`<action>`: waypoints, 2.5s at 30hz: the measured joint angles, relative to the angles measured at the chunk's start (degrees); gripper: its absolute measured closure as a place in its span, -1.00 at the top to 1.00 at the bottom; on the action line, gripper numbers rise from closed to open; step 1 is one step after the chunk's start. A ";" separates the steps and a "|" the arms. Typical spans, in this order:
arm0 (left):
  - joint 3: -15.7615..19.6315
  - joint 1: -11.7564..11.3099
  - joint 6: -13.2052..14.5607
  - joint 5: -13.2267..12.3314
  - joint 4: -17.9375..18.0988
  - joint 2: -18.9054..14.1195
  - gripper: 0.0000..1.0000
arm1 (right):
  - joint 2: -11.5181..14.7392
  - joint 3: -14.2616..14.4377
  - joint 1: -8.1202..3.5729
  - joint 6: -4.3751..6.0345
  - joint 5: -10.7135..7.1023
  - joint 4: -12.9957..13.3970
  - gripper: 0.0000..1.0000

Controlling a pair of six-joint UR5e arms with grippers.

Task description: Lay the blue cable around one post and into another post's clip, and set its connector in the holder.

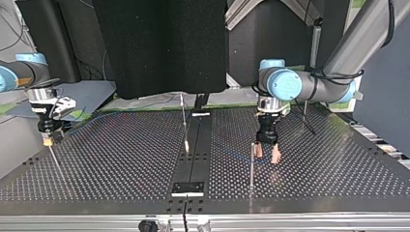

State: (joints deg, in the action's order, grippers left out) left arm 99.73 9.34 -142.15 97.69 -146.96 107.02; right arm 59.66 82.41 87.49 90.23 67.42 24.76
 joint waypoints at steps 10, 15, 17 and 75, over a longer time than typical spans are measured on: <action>-0.23 -0.09 -0.86 2.61 -2.01 -0.19 1.00 | 0.00 0.00 0.16 0.01 0.00 0.08 0.84; -0.19 -0.02 -0.95 3.07 -3.21 -1.11 1.00 | 0.03 0.00 0.16 0.04 0.00 0.02 0.84; -0.19 -0.03 -1.01 3.08 -3.73 -1.65 1.00 | 0.03 0.00 0.16 0.03 0.00 0.02 0.84; 2.64 4.16 -2.12 5.82 -12.53 -10.12 1.00 | -0.01 0.00 0.18 -0.10 0.09 -0.06 0.84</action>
State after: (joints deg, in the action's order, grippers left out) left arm 102.37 13.50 -144.27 103.51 -159.49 96.89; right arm 59.65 82.41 87.67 90.13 67.51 24.70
